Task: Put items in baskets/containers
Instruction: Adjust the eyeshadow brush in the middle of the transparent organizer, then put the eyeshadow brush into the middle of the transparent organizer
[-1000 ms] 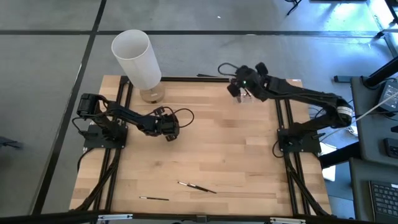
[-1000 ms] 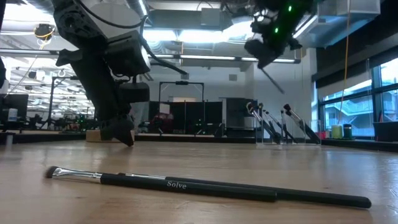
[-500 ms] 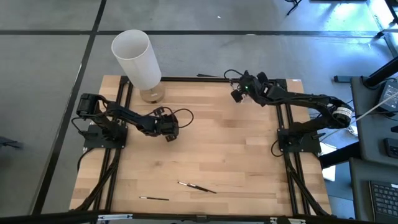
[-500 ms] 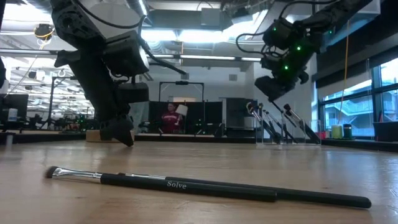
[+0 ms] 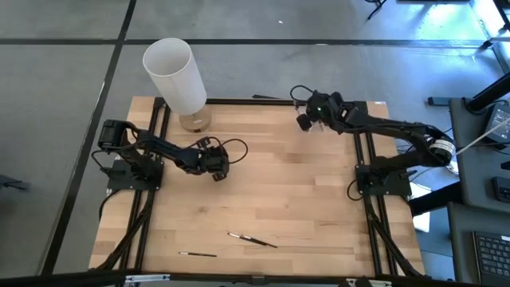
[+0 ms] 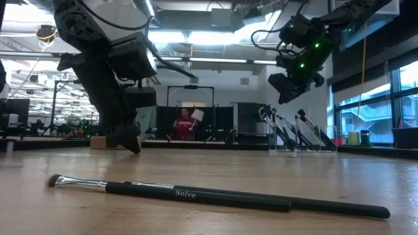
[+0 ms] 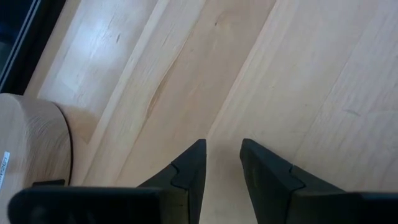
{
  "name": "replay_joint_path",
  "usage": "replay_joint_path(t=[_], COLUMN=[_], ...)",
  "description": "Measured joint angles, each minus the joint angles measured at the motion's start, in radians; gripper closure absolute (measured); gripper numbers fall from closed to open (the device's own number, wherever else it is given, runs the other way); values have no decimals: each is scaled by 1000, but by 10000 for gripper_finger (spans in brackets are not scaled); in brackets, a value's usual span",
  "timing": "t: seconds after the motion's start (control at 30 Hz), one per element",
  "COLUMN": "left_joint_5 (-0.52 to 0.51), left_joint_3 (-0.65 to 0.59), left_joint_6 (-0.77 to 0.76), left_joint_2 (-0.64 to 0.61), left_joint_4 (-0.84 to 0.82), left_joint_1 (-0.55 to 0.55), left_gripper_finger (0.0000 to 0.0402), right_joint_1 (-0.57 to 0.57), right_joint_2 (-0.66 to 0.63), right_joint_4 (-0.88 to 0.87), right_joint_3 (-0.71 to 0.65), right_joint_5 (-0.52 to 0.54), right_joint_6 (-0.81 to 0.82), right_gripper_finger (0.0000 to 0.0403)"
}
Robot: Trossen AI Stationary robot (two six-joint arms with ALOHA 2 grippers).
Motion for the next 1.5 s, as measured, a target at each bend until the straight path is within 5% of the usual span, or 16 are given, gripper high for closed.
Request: replay_joint_path(t=[0.1,0.33,0.5,1.13,1.5], left_joint_5=[1,2,0,-35,-40], left_joint_3=[0,1,0,-1,-1], left_joint_6=[-10,-32,-70,-59,-25], left_joint_2=[0,1,2,3,3], left_joint_4=[-11,-23,-27,-26,-3], left_joint_1=[0,0,-10,-51,-45], left_gripper_finger=[300,300,300,300,300], right_joint_1=[16,20,20,-51,-87], right_joint_2=[-52,-143,-114,-2,1], right_joint_4=[-59,-508,-535,-179,-133], right_joint_3=[3,115,60,18,19], right_joint_5=[-68,-347,-446,-236,-142], right_joint_6=[2,40,45,-86,-142], right_gripper_finger=[295,341,386,395,398])
